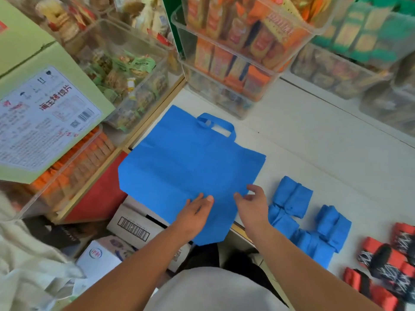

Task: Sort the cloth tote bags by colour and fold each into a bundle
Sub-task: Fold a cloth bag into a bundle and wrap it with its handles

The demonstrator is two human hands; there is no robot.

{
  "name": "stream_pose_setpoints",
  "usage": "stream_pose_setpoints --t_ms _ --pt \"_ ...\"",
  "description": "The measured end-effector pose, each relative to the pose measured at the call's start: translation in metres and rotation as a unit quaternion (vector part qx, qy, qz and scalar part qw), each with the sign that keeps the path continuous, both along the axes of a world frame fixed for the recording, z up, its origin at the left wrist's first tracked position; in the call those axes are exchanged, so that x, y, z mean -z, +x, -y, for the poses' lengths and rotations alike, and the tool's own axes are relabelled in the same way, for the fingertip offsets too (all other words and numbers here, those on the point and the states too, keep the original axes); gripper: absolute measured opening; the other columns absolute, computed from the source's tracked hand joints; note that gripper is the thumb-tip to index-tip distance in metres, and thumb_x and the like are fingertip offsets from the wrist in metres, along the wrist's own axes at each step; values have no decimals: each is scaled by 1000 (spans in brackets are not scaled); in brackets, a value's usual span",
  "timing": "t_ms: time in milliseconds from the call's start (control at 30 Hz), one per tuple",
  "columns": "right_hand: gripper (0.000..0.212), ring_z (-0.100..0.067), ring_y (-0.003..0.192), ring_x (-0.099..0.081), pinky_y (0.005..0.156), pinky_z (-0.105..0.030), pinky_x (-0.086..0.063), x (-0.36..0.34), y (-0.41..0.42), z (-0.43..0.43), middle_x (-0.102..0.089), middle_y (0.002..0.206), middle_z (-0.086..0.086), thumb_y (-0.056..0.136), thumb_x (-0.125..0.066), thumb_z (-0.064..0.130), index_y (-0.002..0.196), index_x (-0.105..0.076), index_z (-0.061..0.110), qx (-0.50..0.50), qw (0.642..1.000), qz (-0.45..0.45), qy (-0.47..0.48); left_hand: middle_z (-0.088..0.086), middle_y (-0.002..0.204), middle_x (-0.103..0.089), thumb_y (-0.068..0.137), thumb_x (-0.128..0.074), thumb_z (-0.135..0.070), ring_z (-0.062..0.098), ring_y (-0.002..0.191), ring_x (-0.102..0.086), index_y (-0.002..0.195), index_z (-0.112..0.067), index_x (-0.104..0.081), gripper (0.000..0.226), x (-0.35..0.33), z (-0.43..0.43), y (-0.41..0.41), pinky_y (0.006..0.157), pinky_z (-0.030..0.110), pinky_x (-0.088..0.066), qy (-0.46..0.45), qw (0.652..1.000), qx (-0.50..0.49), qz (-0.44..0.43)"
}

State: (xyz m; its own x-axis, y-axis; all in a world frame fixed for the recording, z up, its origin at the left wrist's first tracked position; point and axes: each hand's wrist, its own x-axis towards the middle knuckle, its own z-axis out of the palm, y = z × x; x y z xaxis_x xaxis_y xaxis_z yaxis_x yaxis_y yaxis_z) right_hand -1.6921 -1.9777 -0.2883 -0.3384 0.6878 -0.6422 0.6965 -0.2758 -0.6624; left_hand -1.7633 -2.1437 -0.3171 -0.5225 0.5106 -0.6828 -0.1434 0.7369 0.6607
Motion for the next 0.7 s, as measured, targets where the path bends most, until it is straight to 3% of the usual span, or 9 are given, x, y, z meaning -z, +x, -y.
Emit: stream_pose_setpoints --t_ms 100,200,267,367,467,533,600,633,700 --pt "47 -20 76 -67 63 -33 -59 0 -7 -4 -47 122 -3 90 -71 14 130 -52 29 8 999 -25 33 -18 160 -31 100 -30 -67 -4 150 -8 146 -32 -53 63 -8 1 1 122 22 1 26 999 5 22" --pt "42 -21 76 -69 57 -32 -56 -6 -13 -6 -57 117 -1 91 -68 9 126 -51 26 25 998 -51 -9 -32 142 -25 105 -35 -53 -12 138 -4 143 -33 -54 46 -12 -1 3 119 22 1 44 998 6 44" --pt "34 -17 76 -70 62 -38 -59 -7 -14 -10 -66 108 3 92 -66 13 116 -48 28 -27 998 -37 38 -33 148 -20 100 -35 -64 -7 141 0 147 -37 -49 56 -16 -2 2 123 31 0 37 997 0 65" --pt "29 -15 79 -66 74 -46 -59 -8 -14 -18 -66 98 4 92 -67 20 110 -44 26 -81 994 -8 69 -22 164 -19 74 -29 -97 10 155 0 149 -47 -43 91 -20 -1 -1 127 48 -6 7 997 -20 75" --pt "35 -21 81 -66 70 -45 -58 -6 -13 -20 -60 106 3 93 -62 11 109 -38 30 -105 992 -31 58 -20 164 -24 64 -27 -104 11 155 -6 147 -48 -45 101 -22 -1 0 127 49 -12 11 996 -33 80" --pt "42 -28 75 -66 60 -43 -55 -1 -10 -20 -60 103 0 93 -57 4 111 -36 36 -118 989 -44 80 -23 163 -19 75 -27 -97 7 153 1 149 -44 -45 92 -28 -5 1 127 46 -5 21 997 -29 71" --pt "45 -30 67 -62 54 -41 -53 -1 -11 -22 -60 92 -6 94 -53 1 112 -43 42 -121 987 -59 89 -31 150 -26 94 -26 -77 -1 147 1 143 -43 -49 63 -36 -12 2 127 39 -3 34 999 -19 33" --pt "46 -25 63 -59 53 -39 -51 -3 -13 -23 -61 88 -6 95 -52 1 111 -49 44 -122 986 -71 86 -33 137 -37 98 -24 -73 2 149 -7 129 -49 -52 49 -38 -13 1 126 41 -9 37 999 1 -1" --pt "44 -15 58 -55 52 -31 -48 -14 -17 -29 -62 83 -2 96 -52 3 113 -57 44 -123 983 -102 90 -33 103 -52 98 -21 -73 24 141 -42 101 -53 -52 37 -37 -15 1 118 53 -30 32 992 46 -112"
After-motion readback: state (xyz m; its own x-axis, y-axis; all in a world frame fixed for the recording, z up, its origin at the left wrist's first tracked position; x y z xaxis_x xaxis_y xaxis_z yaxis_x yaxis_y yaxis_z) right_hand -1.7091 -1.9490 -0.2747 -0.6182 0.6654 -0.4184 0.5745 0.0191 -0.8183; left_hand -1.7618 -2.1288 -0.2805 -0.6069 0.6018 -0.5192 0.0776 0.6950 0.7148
